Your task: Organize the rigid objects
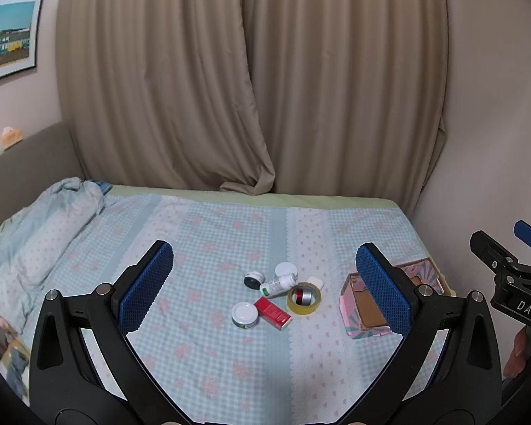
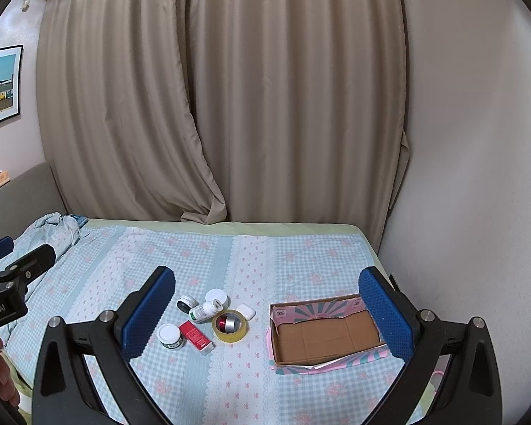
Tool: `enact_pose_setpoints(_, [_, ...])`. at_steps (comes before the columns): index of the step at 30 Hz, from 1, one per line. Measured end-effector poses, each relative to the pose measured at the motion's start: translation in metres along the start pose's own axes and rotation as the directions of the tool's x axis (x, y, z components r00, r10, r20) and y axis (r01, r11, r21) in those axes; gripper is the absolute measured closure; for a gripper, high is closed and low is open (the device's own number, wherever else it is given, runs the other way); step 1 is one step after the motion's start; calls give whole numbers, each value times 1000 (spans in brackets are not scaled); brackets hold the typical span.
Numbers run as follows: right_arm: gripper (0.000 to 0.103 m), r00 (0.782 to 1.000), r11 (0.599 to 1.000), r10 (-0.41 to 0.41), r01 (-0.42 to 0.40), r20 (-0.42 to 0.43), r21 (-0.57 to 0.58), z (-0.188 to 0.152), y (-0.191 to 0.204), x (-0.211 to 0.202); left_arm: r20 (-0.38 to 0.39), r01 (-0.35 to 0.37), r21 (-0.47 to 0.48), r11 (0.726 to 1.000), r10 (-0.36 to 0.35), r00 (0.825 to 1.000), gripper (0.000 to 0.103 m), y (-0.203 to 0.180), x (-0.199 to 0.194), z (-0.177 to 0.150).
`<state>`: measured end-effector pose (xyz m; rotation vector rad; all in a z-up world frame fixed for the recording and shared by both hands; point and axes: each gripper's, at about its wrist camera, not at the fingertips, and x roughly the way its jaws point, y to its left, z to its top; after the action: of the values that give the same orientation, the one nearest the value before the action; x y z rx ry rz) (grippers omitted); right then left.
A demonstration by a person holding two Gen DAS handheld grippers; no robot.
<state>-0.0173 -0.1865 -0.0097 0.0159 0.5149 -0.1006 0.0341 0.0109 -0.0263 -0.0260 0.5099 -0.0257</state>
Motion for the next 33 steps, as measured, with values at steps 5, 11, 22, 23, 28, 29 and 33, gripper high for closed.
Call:
enact_pose_setpoints(5, [0, 1000, 1000, 0, 0, -2, 0, 1, 1, 0, 0, 1, 1, 1000, -1, 1000, 0, 0, 1, 0])
enact_pose_setpoints(11, [0, 1000, 1000, 0, 0, -1, 0, 2, 0, 0, 0, 0, 0, 1000, 0, 1000, 0, 0, 1, 0])
enact_pose_setpoints(22, [0, 1000, 1000, 3, -3, -15, -3, 4, 1, 1, -22, -3, -4, 1000, 3, 1000, 1, 0, 6, 0])
enact_pose_setpoints(23, [0, 1000, 1000, 4, -4, -21, -5, 4, 1, 2, -28, -6, -6, 1000, 6, 1000, 0, 1, 7, -1])
enact_pose_setpoints(28, [0, 998, 999, 19, -21, -67, -31, 3, 1, 14, -97, -43, -13, 999, 41, 994, 0, 2, 26, -15])
enact_pose_setpoints(29, [0, 996, 999, 27, -31, -82, -38, 5, -1, 21, -119, -52, -14, 999, 50, 992, 0, 3, 32, -20])
enact_pose_setpoints(33, [0, 987, 994, 77, -88, -142, -69, 0, -3, 49, -195, -77, -26, 997, 71, 978, 0, 9, 56, -41])
